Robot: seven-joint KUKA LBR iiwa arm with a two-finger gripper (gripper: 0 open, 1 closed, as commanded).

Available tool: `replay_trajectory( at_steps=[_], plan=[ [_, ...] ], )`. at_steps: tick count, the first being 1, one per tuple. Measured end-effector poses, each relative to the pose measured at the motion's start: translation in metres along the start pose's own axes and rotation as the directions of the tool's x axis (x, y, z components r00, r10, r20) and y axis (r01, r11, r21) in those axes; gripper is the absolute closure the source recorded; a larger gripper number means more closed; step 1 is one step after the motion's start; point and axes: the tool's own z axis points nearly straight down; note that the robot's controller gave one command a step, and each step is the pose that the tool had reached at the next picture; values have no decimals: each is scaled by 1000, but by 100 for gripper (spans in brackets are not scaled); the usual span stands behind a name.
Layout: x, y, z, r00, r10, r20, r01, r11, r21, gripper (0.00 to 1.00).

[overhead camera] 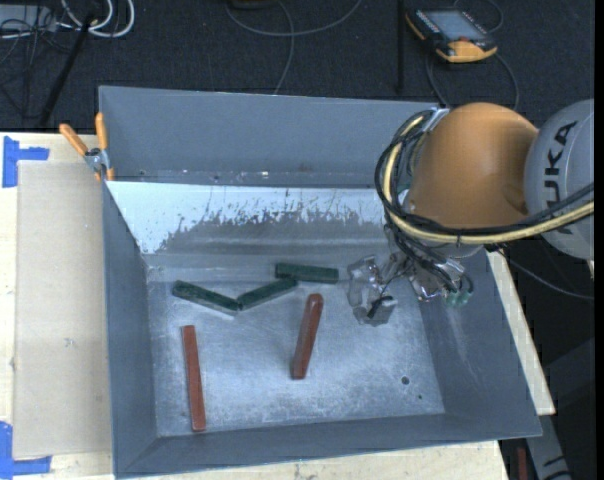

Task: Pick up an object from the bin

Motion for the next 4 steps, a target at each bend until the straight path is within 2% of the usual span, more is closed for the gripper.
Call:
replay_trajectory(
  at_steps=[1, 2, 3, 4],
  plan=[
    [2, 0, 5, 1000, 1, -9, -1, 1000, -2, 0],
    [15, 61, 143, 987, -163, -17, 163, 987, -7, 0],
    [13, 59, 139, 987, -162, -10, 162, 987, -3, 100],
    [24, 47, 140, 715, -699, -6, 699, 715, -9, 100]
  ],
)
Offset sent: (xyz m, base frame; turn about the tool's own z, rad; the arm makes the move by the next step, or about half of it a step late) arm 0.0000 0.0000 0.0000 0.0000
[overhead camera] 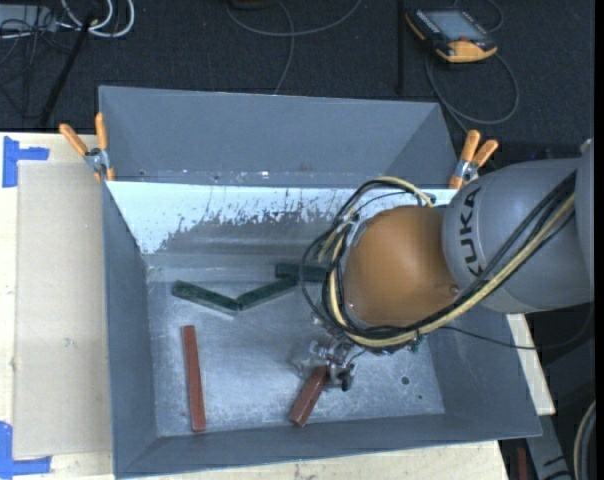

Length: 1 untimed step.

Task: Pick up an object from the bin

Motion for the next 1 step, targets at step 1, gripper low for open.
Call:
replay_trajectory(
  at_steps=[1],
  plan=[
    [-39, -1, 0, 915, -403, 3, 403, 915, 1, 100]
  ],
)
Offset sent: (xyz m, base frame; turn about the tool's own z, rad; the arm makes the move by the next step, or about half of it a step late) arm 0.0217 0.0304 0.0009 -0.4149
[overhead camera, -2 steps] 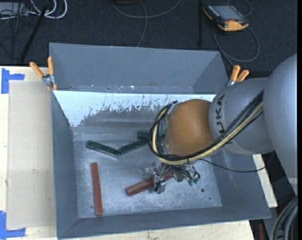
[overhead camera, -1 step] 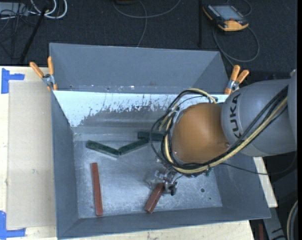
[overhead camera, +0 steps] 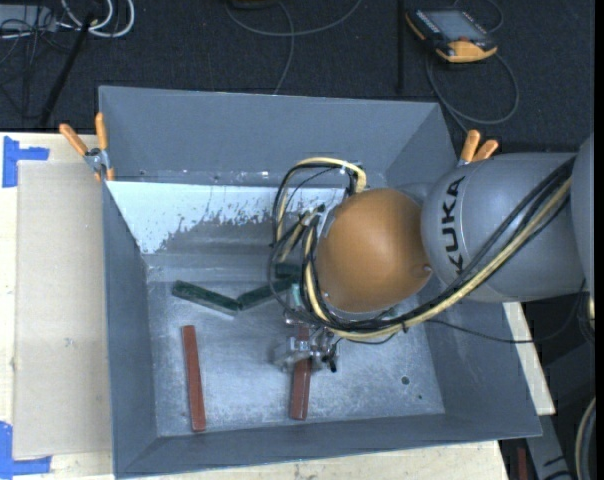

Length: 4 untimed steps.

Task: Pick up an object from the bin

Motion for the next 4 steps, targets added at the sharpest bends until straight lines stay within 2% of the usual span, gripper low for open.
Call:
replay_trajectory(
  at_steps=[1, 2, 3, 4],
  plan=[
    [1, 0, 0, 1000, 6, -1, -6, 1000, -1, 0],
    [2, 0, 0, 1000, 7, -1, -7, 1000, -1, 100],
    [38, 43, -5, 898, -440, -3, 440, 898, 23, 100],
    [113, 19, 0, 401, -916, 2, 916, 401, -5, 100]
  ],
)
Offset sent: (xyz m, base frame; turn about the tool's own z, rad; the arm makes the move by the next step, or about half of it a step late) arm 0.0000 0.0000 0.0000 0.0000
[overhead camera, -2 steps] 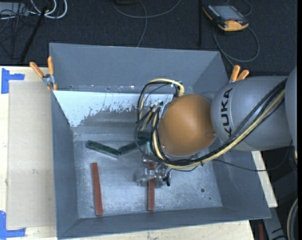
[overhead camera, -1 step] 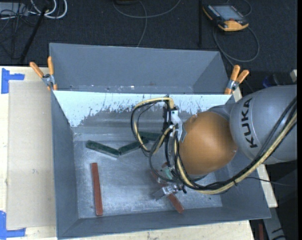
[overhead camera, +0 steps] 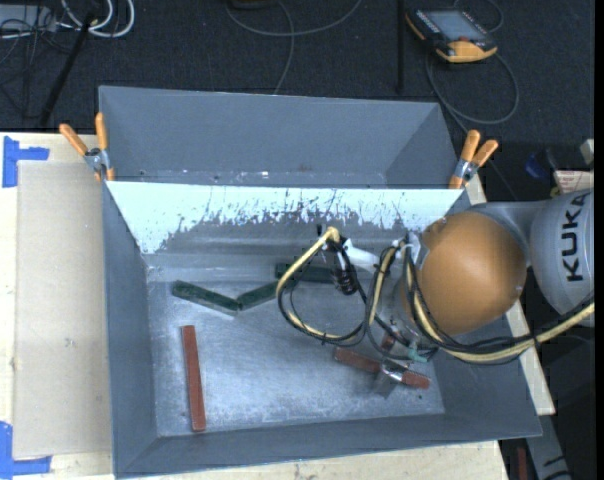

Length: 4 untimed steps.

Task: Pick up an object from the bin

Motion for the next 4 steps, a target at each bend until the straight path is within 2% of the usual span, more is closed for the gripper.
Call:
replay_trajectory(
  at_steps=[1, 2, 3, 4],
  plan=[
    [3, 13, -40, 999, 35, -2, -35, 999, 2, 100],
    [5, 13, -55, 1000, 30, -1, -30, 1000, 2, 100],
    [-4, 14, -122, 999, 36, -4, -36, 999, 4, 100],
    [-6, 24, -151, 1000, 20, -2, -20, 1000, 3, 100]
  ],
)
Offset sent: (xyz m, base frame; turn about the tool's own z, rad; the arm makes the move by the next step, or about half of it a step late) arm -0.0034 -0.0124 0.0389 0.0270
